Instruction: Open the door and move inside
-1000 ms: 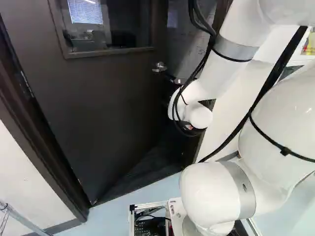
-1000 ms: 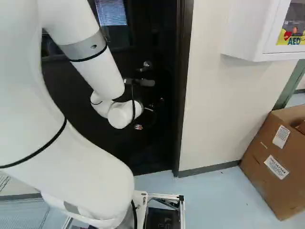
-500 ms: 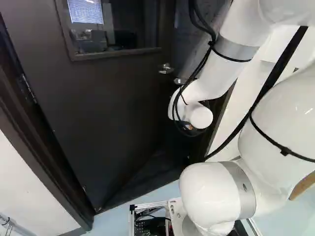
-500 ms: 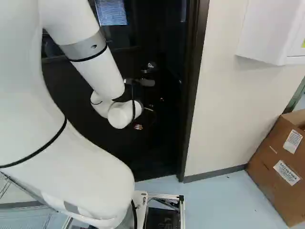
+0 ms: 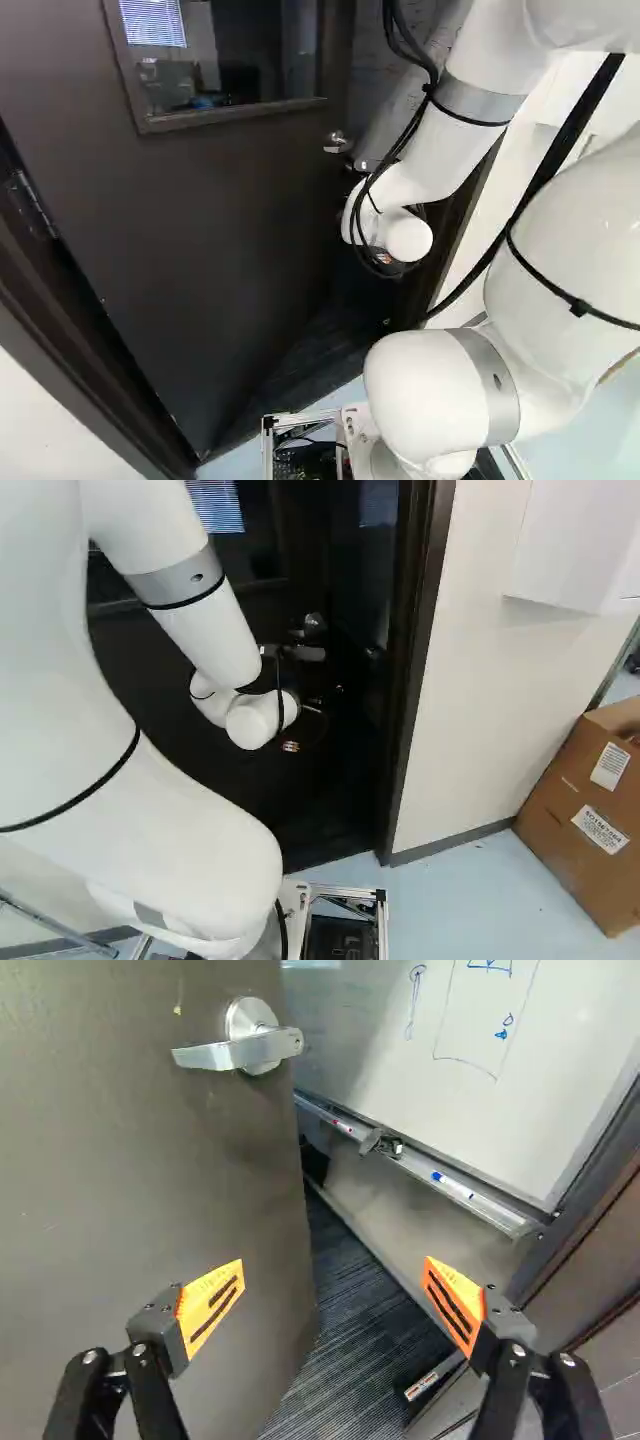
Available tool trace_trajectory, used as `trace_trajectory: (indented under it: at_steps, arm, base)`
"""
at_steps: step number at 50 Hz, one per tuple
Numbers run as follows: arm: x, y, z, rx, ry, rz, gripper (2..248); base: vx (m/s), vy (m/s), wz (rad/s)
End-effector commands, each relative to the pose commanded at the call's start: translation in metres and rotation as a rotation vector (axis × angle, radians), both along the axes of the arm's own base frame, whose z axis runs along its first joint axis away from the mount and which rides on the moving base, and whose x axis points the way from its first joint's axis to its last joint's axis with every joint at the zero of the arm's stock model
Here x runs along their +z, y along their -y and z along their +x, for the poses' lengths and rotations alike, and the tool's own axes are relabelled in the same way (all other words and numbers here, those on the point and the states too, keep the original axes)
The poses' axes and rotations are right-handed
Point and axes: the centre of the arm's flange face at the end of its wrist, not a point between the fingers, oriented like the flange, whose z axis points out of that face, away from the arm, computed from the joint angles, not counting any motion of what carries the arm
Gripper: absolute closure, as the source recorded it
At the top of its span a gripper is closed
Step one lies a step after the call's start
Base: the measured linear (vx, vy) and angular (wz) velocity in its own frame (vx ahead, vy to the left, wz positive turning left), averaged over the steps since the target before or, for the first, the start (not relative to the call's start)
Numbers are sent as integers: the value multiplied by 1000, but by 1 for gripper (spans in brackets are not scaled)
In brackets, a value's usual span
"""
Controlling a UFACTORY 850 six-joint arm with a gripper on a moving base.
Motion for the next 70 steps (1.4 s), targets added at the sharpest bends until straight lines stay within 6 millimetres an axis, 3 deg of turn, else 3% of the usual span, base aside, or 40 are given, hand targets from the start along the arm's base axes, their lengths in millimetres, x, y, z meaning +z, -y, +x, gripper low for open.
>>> trace_trajectory:
  at_steps: [38,70]
  arm:
    - [0,0,0,0,0,0,3]
    - [0,-4,6,13,-1,0,3]
  base:
    - [57,129,-76]
    - [0,5,1]
